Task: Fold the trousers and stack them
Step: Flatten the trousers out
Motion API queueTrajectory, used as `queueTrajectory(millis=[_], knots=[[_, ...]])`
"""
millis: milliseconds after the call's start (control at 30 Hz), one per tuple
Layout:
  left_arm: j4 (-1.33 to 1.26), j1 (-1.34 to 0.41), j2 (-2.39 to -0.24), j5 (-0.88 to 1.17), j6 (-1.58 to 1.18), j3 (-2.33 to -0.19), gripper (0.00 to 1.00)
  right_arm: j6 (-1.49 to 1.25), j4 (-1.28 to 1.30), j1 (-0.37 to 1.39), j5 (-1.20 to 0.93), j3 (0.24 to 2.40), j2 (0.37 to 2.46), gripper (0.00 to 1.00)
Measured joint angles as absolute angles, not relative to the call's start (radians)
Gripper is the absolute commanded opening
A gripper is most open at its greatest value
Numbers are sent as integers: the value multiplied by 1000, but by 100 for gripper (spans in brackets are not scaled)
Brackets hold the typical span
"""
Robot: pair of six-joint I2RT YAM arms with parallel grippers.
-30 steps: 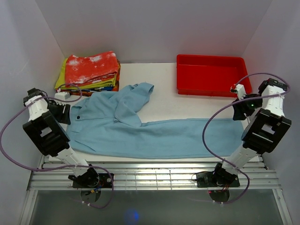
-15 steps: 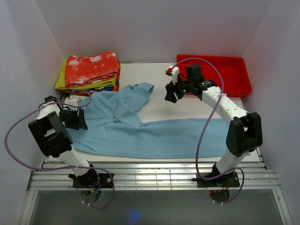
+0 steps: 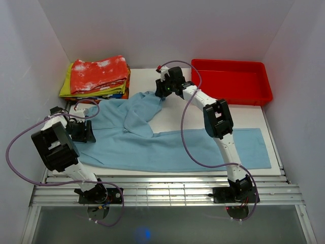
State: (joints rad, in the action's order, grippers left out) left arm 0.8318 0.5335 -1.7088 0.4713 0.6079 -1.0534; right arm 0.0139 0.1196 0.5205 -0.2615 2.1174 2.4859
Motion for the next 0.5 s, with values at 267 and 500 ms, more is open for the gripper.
queueTrajectory(millis=[267,500], knots=[[813,588,-1730,455,585,-1056,39,120,276,507,-398,1971,2323,8],[803,601,-1734,450,588,-1055,30,265,344,467,-289,1972,2056,79]])
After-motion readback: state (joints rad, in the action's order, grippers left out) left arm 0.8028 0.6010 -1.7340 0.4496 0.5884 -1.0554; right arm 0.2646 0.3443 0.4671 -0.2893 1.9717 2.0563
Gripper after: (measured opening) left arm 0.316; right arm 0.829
